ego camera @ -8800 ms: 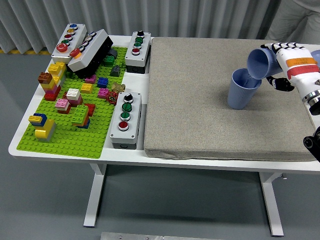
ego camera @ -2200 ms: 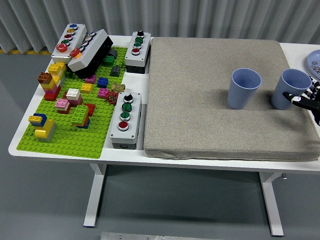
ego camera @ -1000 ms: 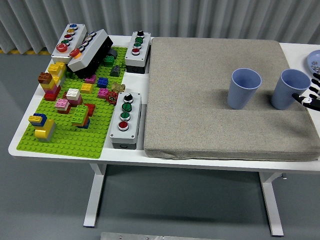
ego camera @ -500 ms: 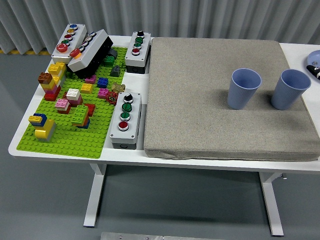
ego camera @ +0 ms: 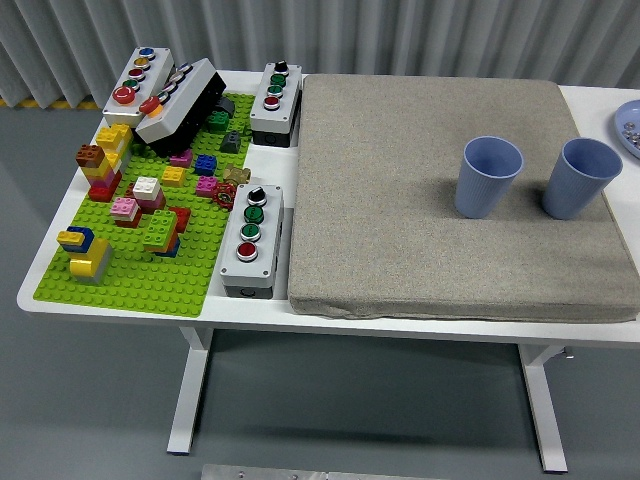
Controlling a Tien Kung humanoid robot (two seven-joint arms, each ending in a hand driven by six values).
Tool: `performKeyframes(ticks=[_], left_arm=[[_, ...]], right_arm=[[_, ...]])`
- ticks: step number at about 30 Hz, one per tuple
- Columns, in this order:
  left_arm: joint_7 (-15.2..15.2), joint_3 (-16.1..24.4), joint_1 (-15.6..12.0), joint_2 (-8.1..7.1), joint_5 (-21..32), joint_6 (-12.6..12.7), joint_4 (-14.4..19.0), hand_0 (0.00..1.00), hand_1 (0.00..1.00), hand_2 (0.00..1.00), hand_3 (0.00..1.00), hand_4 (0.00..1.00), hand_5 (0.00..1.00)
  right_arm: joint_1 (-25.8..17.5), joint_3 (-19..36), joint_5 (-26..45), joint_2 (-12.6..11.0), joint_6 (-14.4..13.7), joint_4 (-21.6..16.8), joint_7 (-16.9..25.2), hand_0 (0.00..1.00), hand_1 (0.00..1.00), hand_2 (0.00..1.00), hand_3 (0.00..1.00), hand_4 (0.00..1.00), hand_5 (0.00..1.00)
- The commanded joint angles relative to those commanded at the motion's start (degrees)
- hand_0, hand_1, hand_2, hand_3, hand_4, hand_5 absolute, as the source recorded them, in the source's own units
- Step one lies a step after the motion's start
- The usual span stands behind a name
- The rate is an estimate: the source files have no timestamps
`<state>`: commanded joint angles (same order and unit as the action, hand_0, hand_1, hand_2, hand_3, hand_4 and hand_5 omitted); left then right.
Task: Pick cup pour cup place
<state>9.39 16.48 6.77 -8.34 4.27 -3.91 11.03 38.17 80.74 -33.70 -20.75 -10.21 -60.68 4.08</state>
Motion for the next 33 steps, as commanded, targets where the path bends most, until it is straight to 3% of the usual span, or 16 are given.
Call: performKeyframes(ticks=[1,2,7,8,33], left_arm=[[-0.01,-0.04,-0.01,0.01,0.06,-0.01,0.02,0.866,0.836,0.911,0.799,0.642,0.890],[-0.02,-0.05,-0.01,0.01,0.08,-0.01,0.03,0.865,0.837,0.911,0.799,0.641,0.890],[0.05,0.00,-0.12,0.02,-0.04,-0.03,0.08,0.865,0.837,0.911,0.799,0.641,0.890],[0.05,-0.01,-0.11,0.03,-0.05,-0.04,0.09,0.865,0.836,0.911,0.799,0.641,0.890],[-0.03,0.10,-0.20,0.18,-0.11,0.00,-0.01,0.865,0.837,0.913,0.799,0.641,0.891]], right_arm=[[0.39,0.29,0.26,0.59,0.36,0.83,-0.50,0.879,0.821,0.875,0.863,0.881,0.480],[0.53,0.40,0.36,0.81,0.49,1.14,-0.67,0.900,0.836,0.891,0.887,0.904,0.849],[1.34,1.73,-2.62,2.40,1.46,3.13,-3.66,0.900,0.836,0.891,0.887,0.904,0.849],[1.40,1.82,-2.99,2.59,1.28,3.25,-3.44,0.900,0.834,0.894,0.889,0.903,0.998],[0.89,3.57,-4.21,3.13,1.37,4.00,-3.66,0.911,0.837,0.898,0.898,0.889,0.998]])
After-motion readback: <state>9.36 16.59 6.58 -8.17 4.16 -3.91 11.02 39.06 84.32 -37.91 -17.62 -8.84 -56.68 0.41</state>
